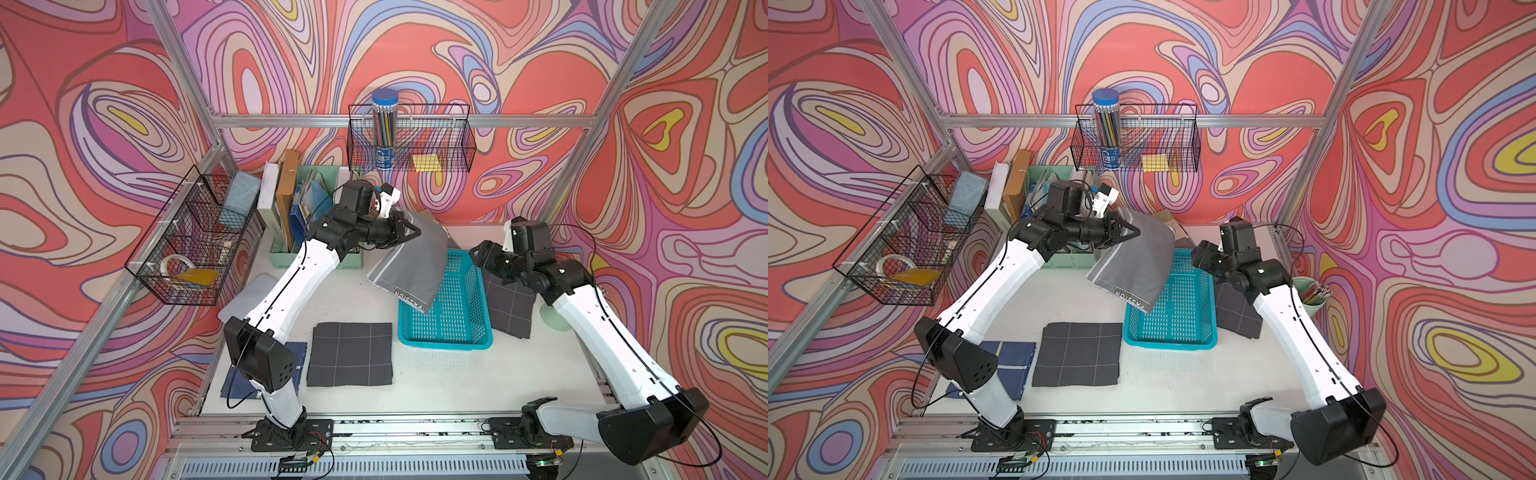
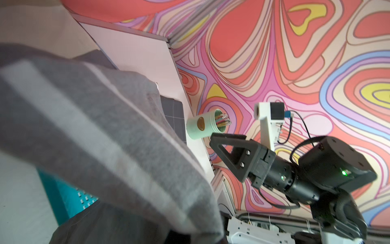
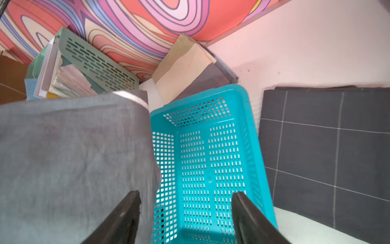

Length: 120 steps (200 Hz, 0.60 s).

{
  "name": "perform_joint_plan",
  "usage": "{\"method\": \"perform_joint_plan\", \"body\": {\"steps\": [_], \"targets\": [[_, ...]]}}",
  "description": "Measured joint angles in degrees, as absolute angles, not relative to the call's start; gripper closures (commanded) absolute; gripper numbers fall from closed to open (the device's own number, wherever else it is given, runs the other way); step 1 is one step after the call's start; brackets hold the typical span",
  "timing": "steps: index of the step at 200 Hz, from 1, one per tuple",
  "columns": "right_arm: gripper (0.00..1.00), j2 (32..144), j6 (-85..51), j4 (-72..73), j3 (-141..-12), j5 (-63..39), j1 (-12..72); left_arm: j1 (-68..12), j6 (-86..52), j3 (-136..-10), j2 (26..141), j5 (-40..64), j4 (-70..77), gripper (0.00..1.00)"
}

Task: Put the folded pillowcase in the basket
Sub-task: Place the pillowcase in the basket.

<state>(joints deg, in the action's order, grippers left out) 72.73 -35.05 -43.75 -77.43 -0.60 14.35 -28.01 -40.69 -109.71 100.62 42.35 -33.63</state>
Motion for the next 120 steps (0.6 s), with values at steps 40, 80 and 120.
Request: {"method": "perform_joint_plan", "body": {"steps": [40, 80, 120], "targets": [[0.24, 71.11, -33.5, -41.32, -73.25, -2.98, 11.53, -34.24, -31.88, -121.78, 108.99, 45.23, -42.52, 1.0], [0.24, 70.83, -32.45, -40.97, -72.95, -5.39, 11.4, -35.92, -22.39, -128.75, 111.42, 47.13, -54.15, 1.0], [0.24, 66.89, -33.58, -43.86, -73.06, 4.64, 10.76, -36.82, -23.66, -130.3, 114.1, 49.19, -52.99, 1.0]]}}
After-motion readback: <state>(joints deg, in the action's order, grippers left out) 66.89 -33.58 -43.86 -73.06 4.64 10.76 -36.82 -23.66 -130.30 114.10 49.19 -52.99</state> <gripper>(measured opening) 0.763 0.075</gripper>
